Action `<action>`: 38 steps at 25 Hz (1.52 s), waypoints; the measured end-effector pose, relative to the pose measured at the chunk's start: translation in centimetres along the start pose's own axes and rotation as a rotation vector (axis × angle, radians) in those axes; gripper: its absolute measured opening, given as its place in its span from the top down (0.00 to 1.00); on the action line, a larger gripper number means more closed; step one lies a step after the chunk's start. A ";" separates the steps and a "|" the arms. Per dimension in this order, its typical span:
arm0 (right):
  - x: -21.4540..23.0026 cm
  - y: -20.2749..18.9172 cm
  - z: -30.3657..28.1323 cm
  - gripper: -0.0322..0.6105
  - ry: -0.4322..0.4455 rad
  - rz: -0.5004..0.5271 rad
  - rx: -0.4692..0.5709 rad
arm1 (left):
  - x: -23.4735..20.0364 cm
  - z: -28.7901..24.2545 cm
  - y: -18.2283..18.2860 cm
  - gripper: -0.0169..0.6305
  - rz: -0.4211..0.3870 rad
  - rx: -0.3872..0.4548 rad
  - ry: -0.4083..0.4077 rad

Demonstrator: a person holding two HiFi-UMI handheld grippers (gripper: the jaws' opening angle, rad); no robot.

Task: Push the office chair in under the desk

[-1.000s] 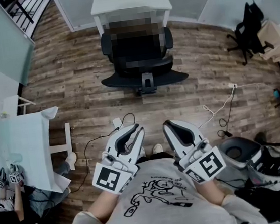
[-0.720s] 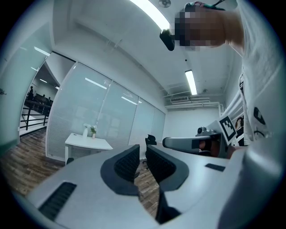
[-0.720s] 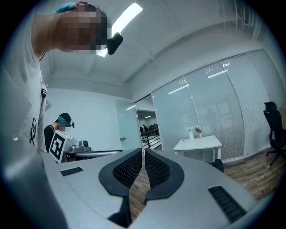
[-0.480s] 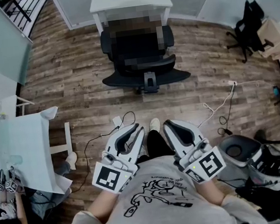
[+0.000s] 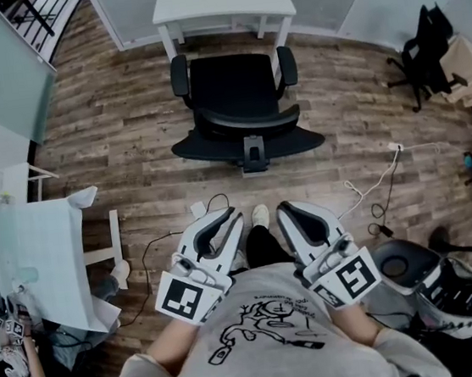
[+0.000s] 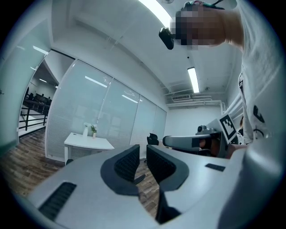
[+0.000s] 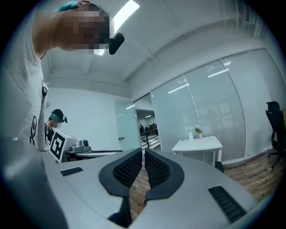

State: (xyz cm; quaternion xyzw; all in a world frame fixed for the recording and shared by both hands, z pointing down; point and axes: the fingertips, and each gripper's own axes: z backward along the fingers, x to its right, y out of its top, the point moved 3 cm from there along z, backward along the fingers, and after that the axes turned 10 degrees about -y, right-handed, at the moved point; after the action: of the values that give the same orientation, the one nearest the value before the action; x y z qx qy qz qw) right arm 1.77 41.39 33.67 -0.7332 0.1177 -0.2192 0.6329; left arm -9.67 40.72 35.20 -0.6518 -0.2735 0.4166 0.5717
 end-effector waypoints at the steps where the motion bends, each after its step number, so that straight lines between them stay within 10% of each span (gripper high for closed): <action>1: 0.4 0.0 -0.3 0.88 0.002 -0.001 0.000 | -0.3 -0.4 0.0 0.90 0.000 -0.001 0.003; 38: 18.0 3.9 -12.9 0.88 0.106 0.010 -0.009 | -10.5 -18.6 2.1 0.90 -0.017 -0.018 0.076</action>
State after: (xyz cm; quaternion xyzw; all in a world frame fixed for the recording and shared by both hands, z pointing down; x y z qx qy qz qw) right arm 11.92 21.33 34.28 -0.7229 0.1558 -0.2541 0.6234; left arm 0.72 21.95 35.51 -0.6701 -0.2607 0.3841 0.5792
